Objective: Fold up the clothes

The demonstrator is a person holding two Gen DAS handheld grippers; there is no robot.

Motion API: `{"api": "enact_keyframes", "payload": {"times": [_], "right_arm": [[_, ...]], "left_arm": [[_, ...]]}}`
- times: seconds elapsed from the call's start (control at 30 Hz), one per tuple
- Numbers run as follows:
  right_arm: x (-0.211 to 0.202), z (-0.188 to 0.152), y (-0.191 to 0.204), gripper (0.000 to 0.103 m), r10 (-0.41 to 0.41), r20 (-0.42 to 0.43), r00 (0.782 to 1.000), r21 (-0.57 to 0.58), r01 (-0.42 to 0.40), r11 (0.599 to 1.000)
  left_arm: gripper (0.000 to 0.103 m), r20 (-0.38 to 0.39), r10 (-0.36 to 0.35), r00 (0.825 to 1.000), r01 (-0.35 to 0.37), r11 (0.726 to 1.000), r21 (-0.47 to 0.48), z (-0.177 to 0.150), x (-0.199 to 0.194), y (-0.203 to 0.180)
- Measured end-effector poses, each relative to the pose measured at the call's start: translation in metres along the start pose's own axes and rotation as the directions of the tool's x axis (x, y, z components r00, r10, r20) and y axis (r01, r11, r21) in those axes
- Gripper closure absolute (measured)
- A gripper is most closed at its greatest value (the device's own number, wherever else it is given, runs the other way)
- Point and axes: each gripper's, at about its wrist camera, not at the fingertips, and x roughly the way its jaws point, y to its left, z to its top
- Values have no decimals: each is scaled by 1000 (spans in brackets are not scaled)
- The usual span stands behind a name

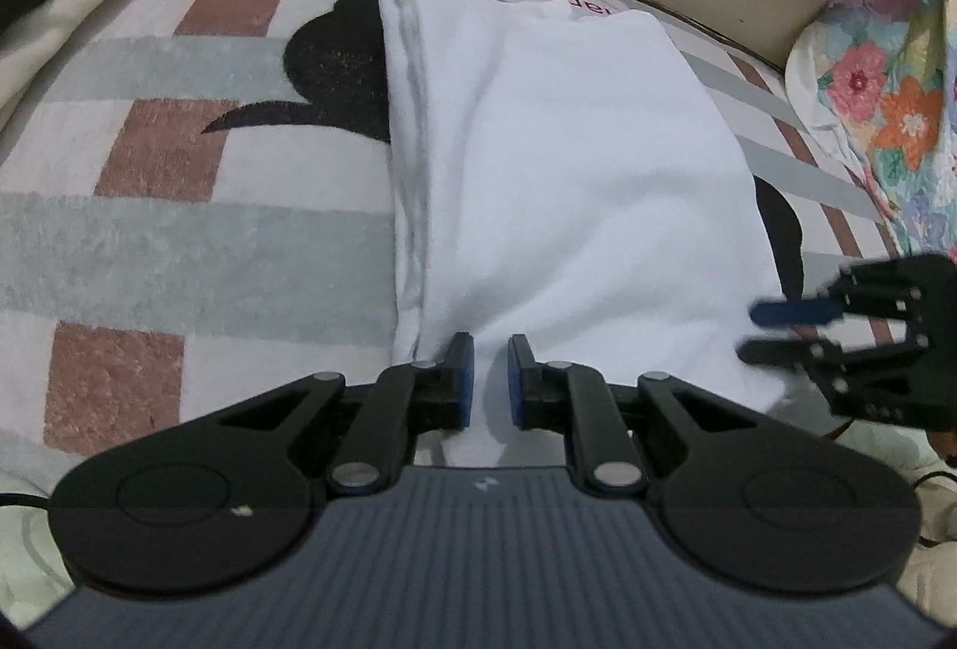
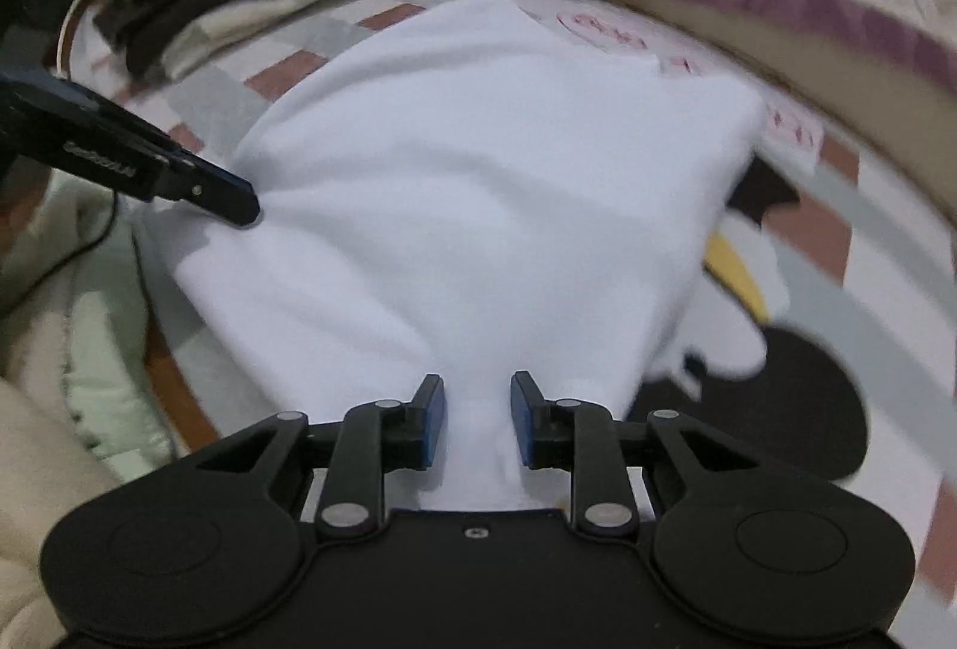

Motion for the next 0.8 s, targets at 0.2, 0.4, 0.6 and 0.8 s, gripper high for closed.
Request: {"api": "enact_keyframes", "payload": {"times": [0.2, 0.4, 0.6, 0.8], "right_arm": [[-7, -20, -4, 75, 57, -47, 997, 26, -55, 998], [-6, -18, 1, 73, 91, -113, 989, 39, -87, 995], [-25, 1, -5, 69, 137, -150, 979, 31, -134, 991], [-52, 45, -20, 49, 66, 86, 994, -41, -63, 997]], "left_arm": [[87, 38, -29, 999, 28, 1000, 12, 2, -6, -2], [85, 184, -33, 982, 18, 997, 79, 7, -12, -3], [78, 241, 307, 921, -324, 946, 32, 16, -8, 20], [76, 326, 131, 936, -109, 990, -86, 31, -37, 38]]}}
